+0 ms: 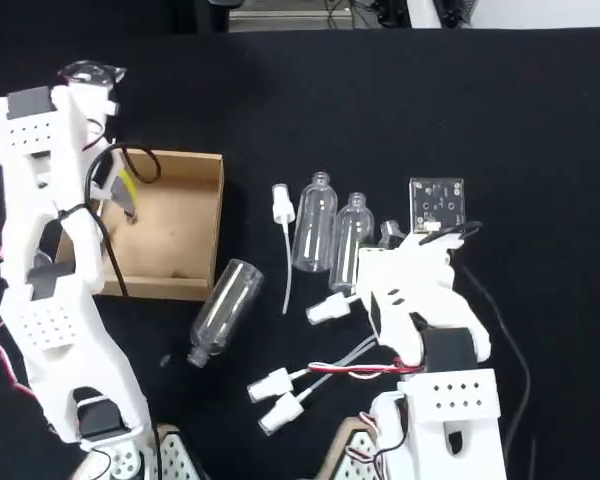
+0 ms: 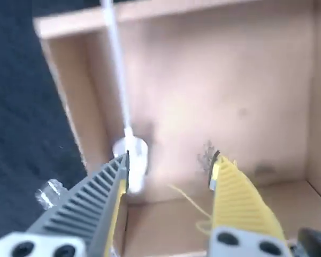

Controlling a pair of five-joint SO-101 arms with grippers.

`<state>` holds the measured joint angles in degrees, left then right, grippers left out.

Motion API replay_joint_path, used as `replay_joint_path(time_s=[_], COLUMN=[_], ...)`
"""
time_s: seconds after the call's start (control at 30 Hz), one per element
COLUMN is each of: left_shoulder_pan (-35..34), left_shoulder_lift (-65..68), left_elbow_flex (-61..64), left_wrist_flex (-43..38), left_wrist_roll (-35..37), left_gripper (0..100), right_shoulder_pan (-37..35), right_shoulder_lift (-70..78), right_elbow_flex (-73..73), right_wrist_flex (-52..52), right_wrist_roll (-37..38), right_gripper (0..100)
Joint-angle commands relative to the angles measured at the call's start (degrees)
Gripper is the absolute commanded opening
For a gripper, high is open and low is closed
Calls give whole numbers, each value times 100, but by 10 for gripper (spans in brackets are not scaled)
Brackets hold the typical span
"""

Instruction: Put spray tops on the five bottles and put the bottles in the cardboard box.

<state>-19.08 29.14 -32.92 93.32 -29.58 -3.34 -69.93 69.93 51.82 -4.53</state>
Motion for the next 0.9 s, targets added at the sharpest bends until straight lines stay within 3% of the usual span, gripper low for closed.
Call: replay_joint_path(time_s=[0.0,0.57,0.87], left_shoulder_pan=[-31,-347,-268], left_shoulder_lift=[18,1248,1257], left_elbow_flex=[-40,-1367,-664], left_wrist_flex=[-264,-229,-264], left_wrist_roll=[62,316,290], left_gripper=[240,239,234], right_shoulder_pan=[70,70,70], right_shoulder_lift=[-145,-145,-145], right_elbow_flex=[-31,-31,-22], right_wrist_flex=[-149,-149,-149], right_wrist_roll=[35,35,35], right_gripper=[99,99,99])
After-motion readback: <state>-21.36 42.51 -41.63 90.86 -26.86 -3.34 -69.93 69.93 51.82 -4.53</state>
